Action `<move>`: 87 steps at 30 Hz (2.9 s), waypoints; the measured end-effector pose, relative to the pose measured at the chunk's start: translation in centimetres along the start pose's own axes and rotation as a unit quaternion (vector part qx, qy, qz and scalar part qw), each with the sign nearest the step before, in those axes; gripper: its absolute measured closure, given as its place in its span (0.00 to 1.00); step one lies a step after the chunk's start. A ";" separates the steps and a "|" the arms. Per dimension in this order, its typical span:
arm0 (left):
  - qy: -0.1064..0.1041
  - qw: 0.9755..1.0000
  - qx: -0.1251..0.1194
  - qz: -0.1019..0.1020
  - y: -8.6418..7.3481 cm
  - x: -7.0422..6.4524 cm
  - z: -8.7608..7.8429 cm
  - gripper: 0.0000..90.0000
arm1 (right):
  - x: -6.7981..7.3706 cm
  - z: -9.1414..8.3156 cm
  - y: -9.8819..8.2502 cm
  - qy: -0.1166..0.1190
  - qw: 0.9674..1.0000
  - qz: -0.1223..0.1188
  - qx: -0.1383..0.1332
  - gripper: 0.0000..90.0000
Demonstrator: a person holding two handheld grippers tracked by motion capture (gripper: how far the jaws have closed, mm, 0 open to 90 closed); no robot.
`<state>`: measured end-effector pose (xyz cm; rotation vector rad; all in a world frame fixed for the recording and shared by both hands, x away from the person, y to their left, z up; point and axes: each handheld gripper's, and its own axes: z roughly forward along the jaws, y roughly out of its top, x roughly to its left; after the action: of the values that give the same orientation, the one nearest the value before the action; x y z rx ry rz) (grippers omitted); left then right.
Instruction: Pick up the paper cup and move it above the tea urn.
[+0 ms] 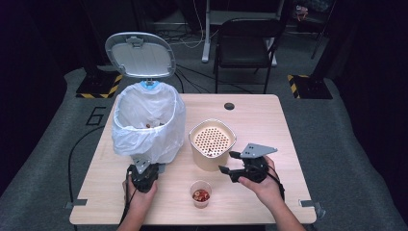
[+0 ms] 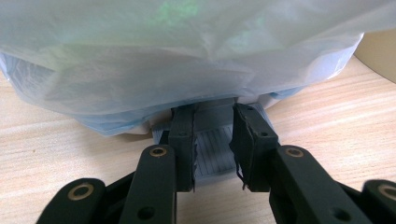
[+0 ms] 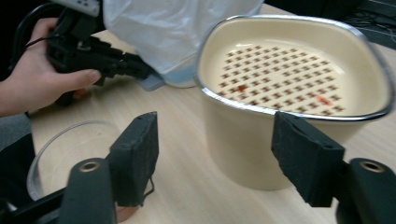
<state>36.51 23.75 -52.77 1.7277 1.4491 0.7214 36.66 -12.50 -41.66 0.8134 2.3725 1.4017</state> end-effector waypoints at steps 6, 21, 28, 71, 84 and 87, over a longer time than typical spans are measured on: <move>0.000 1.000 0.000 -0.001 0.0 0.0 0.0 0.78 | 2.4 0.9 -1.2 0.034 0.999 -0.017 0.000 0.20; 0.000 1.000 0.000 -0.001 0.0 0.0 0.0 0.78 | 6.6 4.2 -2.4 0.116 0.992 -0.045 0.035 0.11; 0.000 1.000 0.000 -0.001 0.0 0.0 0.0 0.78 | 7.4 5.7 -3.0 0.124 0.988 -0.069 0.054 0.13; -0.001 1.000 0.002 0.016 0.0 0.2 -0.1 0.78 | -3.7 0.4 -5.4 -0.090 0.995 0.030 0.032 0.28; -0.002 1.000 0.002 0.016 0.0 0.2 -0.2 0.78 | -6.4 -0.2 -7.5 -0.126 0.989 0.074 0.027 0.27; -0.002 1.000 0.002 0.016 0.0 0.2 -0.2 0.78 | -6.3 -0.1 -7.5 -0.129 0.989 0.075 0.023 0.25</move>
<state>36.42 23.96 -52.68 1.7586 1.4251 0.7320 39.16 -19.11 -48.43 1.1334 2.1910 1.2151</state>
